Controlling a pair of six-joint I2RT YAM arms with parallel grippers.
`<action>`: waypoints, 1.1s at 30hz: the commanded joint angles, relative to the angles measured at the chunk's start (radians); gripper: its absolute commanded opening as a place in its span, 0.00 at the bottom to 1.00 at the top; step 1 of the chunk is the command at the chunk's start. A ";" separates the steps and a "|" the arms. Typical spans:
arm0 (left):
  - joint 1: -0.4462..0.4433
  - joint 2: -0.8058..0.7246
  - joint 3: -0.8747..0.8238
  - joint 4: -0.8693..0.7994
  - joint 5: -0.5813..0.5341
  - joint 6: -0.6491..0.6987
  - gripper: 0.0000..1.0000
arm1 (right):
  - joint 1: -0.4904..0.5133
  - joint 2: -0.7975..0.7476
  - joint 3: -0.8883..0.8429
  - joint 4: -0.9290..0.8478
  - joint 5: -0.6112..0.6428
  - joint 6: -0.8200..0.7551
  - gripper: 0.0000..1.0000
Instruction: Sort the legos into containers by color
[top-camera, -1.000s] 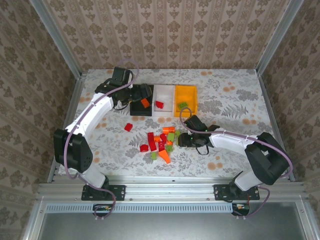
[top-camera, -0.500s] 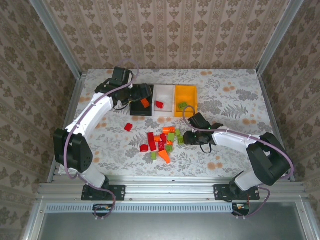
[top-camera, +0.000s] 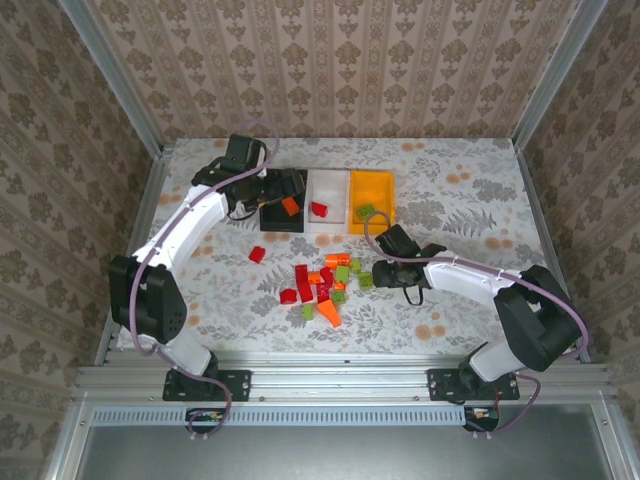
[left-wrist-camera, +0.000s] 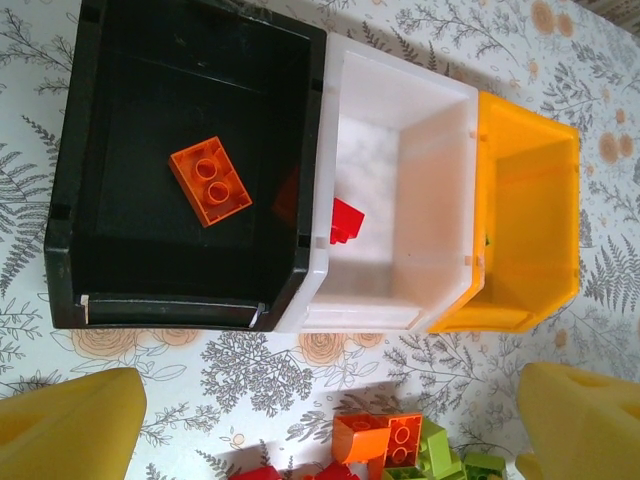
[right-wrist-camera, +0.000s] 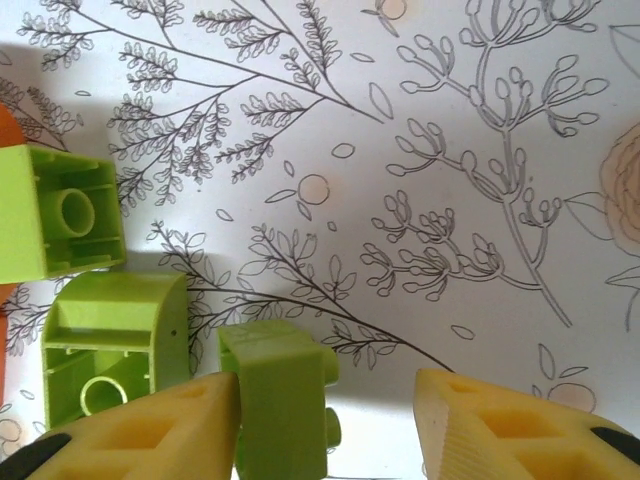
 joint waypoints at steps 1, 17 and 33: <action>0.009 0.009 0.008 0.003 0.014 0.019 0.97 | -0.001 -0.016 0.038 -0.072 0.110 -0.020 0.51; 0.007 0.015 0.008 0.005 0.026 0.016 0.97 | -0.031 -0.039 0.015 -0.028 -0.001 -0.017 0.65; -0.036 0.065 -0.001 0.048 0.178 -0.049 0.99 | -0.050 0.055 0.007 0.023 0.021 0.006 0.42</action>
